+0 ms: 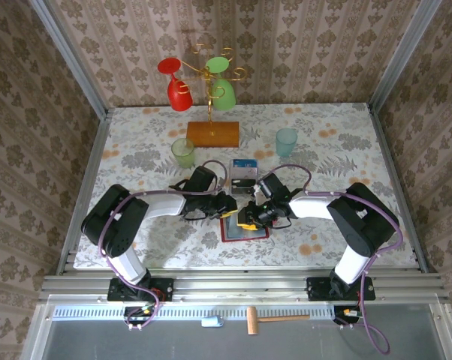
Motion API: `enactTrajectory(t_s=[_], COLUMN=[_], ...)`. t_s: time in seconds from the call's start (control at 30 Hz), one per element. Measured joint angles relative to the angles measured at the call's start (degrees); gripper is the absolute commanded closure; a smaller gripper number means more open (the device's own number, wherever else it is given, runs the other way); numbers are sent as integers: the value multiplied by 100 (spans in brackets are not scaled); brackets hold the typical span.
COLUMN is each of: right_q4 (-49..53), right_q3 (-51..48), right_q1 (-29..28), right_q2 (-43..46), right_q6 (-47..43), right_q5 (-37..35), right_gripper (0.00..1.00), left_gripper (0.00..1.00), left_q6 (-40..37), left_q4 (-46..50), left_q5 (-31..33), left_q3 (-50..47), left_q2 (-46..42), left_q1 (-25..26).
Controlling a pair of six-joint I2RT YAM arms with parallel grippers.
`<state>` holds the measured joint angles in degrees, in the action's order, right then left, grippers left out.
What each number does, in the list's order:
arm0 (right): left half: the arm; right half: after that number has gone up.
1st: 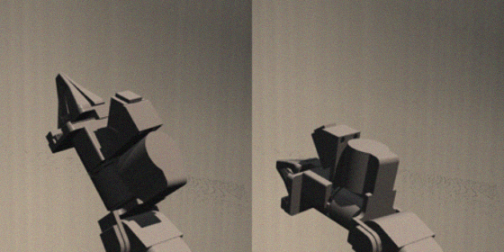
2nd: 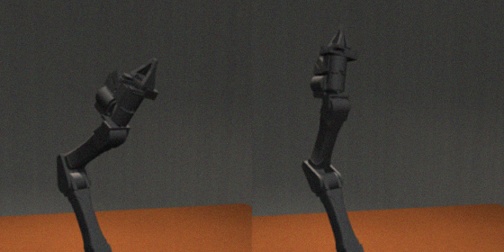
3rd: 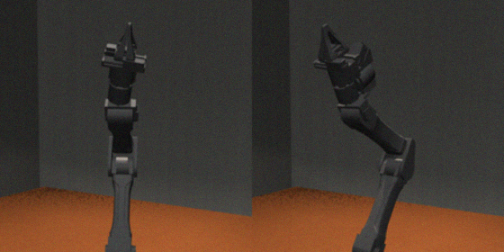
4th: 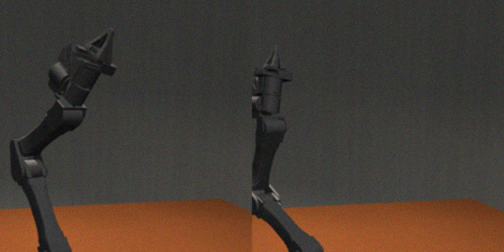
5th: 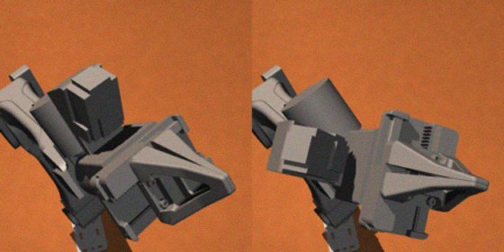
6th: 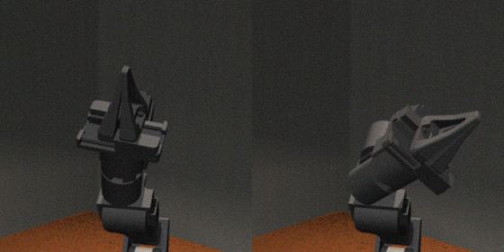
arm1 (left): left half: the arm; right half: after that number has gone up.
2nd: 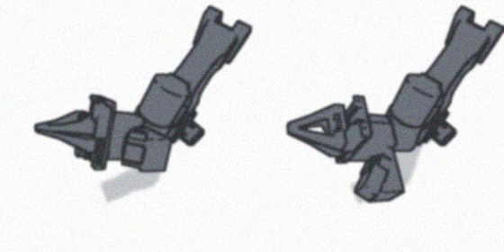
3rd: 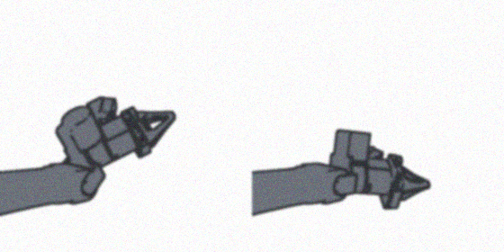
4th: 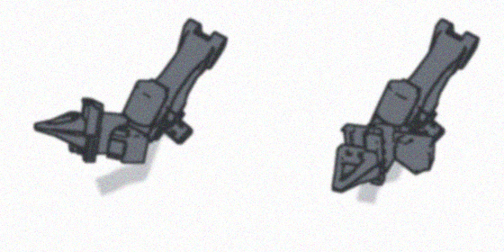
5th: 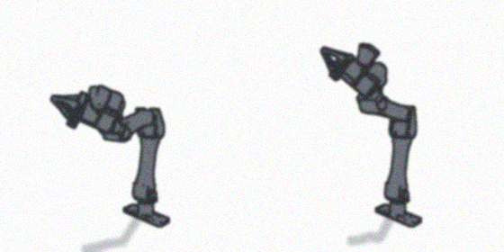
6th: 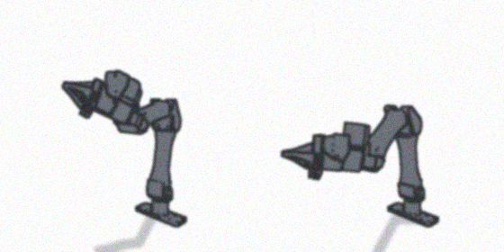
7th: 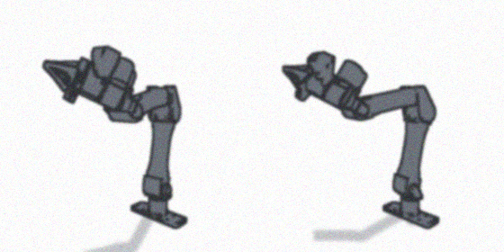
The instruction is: Take the credit cards out of the card holder
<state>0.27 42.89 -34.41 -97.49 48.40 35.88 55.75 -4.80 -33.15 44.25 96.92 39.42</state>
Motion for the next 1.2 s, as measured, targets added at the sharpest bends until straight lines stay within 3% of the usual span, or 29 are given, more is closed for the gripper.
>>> enactTrajectory(t_s=[0.5,0.8,1.2], right_q4=[-9,63,1333], right_q3=[-37,-70,28], right_q1=[22,79,476], right_q2=[94,612,1429], right_q6=[74,155,-203], right_q5=[-39,-201,-833], right_gripper=[68,65,63], left_gripper=[73,74,69], left_q6=[278,529,638], left_q4=[-507,-940,-841], left_q5=[-74,-188,-323], left_q3=[-616,-739,-632], left_q2=[-197,-197,-481], left_q1=[70,79,177])
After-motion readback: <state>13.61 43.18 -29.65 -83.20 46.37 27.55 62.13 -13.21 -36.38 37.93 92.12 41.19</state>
